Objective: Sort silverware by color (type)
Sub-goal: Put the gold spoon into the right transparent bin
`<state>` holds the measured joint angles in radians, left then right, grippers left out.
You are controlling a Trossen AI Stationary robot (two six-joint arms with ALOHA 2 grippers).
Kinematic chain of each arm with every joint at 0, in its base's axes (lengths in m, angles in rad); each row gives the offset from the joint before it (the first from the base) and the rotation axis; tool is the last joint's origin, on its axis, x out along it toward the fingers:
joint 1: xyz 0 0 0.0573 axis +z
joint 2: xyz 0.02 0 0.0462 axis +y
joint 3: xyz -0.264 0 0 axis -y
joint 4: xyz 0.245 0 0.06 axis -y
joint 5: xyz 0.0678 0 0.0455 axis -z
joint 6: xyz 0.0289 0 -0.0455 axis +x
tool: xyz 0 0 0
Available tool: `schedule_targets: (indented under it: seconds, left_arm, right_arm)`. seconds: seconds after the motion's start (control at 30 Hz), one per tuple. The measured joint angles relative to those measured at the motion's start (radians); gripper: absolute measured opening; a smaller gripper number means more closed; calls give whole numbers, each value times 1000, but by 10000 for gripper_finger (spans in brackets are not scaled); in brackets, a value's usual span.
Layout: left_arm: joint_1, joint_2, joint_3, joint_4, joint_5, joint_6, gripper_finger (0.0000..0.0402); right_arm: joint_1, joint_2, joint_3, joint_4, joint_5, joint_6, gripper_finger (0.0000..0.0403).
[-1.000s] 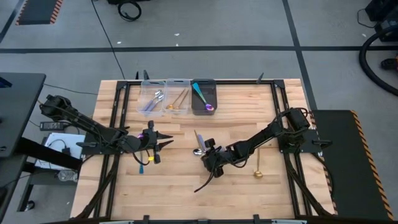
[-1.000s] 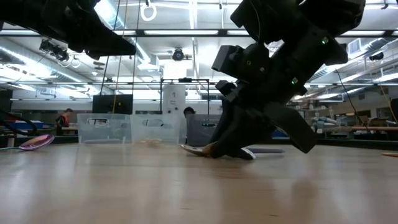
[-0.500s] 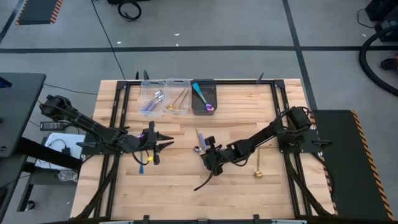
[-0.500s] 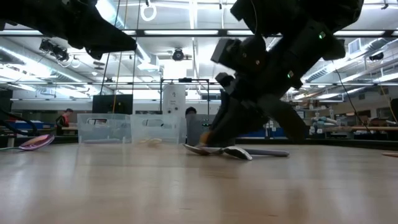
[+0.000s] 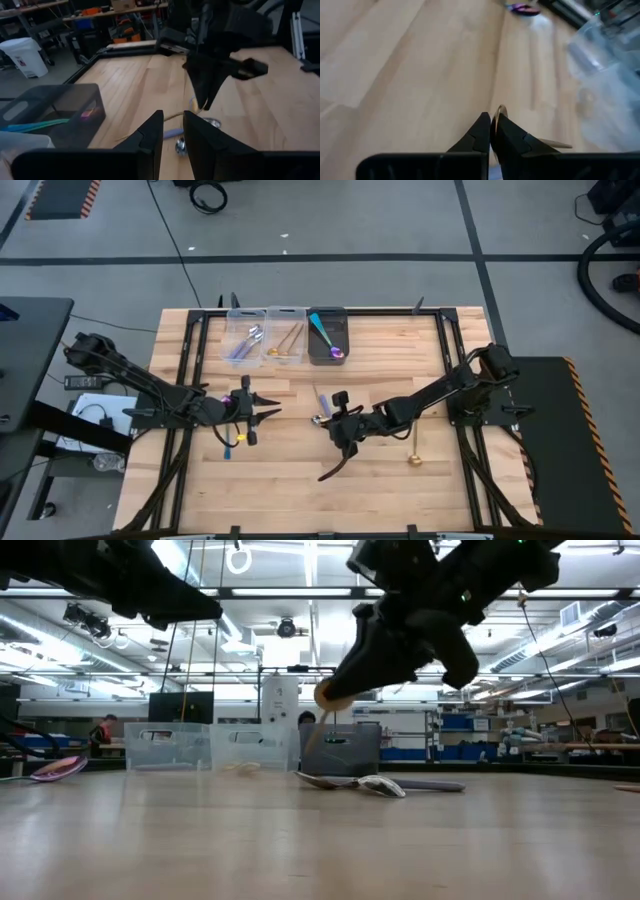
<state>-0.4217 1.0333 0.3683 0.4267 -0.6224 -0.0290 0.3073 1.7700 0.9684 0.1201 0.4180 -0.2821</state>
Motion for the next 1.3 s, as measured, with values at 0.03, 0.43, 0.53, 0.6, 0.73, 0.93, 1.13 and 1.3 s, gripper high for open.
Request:
schedule_targets:
  seconds: [0.03, 0.43, 0.53, 0.6, 0.73, 0.93, 1.13, 1.3]
  left_arm:
    - [0, 5, 0, 8, 0, -1, 84]
    - [0, 20, 8, -29, -1, 36, 179]
    - [6, 61, 45, -90, -2, 102, 191]
    - [11, 107, 83, -116, -1, 165, 191]
    - [45, 204, 139, -150, -38, 295, 183]
    - [113, 283, 175, -160, -50, 355, 181]
    - [157, 292, 176, -156, -32, 355, 180]
    - [162, 292, 176, -154, 14, 375, 177]
  right_arm:
    - [1, -1, 0, 10, 16, -12, 24]
    - [6, -5, 93, 29, 36, -90, 24]
    - [6, -5, 125, 28, 31, -68, 24]
    - [6, -5, 148, 29, 12, -43, 24]
    - [4, -5, 182, 20, 2, 54, 24]
    - [2, -5, 268, -74, -21, 205, 24]
    - [1, -5, 327, -136, -94, 250, 24]
    - [-11, -5, 335, -132, -106, 279, 24]
